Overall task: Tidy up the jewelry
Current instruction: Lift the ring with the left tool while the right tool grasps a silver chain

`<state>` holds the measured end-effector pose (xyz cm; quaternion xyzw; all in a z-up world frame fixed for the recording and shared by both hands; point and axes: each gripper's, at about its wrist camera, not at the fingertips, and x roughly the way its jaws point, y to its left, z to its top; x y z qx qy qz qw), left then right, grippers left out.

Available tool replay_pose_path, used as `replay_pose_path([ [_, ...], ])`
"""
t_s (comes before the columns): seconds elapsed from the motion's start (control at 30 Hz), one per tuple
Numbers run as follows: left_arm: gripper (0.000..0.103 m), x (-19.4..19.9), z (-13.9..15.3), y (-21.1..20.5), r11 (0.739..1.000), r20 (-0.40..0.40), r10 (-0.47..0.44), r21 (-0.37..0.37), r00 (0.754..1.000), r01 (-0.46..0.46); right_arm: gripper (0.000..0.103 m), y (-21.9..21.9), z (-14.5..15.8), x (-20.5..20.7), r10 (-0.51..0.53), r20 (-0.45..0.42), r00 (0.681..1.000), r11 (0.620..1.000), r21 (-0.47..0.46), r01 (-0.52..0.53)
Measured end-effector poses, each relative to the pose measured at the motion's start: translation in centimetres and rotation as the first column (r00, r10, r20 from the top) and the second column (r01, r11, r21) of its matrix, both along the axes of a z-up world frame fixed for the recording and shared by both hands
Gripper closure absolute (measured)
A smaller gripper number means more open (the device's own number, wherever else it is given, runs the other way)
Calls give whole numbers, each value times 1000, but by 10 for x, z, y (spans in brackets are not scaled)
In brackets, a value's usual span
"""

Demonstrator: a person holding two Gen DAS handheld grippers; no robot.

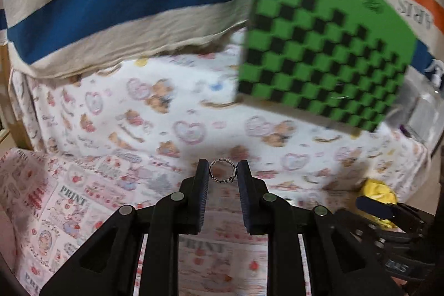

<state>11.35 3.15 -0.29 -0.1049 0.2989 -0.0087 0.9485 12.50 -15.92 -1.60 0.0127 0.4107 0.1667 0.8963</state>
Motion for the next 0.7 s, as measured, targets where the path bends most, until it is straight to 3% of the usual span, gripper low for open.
replay_pose_path([
  [0.1, 83, 3, -3, 8, 998, -16, 4, -57, 1000, -5, 57, 15, -17, 23, -17, -71, 997, 1000, -11, 16],
  [0.23, 83, 5, -8, 19, 997, -27, 38, -67, 999, -40, 68, 29, -36, 43, 0, -109, 994, 1000, -10, -1],
  [0.3, 83, 9, -13, 21, 996, -39, 40, -78, 998, -43, 74, 36, -42, 47, 0, -103, 995, 1000, -27, -3],
  [0.53, 83, 12, -18, 18, 998, -36, 43, -46, 998, -45, 76, 56, -55, 52, 11, -71, 997, 991, -132, -20],
  [0.6, 83, 13, -18, 15, 998, -40, 47, -34, 998, -49, 86, 58, -58, 50, 8, -42, 999, 986, -166, -14],
  [0.7, 83, 14, -18, 9, 999, -42, 51, -12, 998, -52, 88, 52, -57, 47, 17, -45, 999, 989, -147, -23],
])
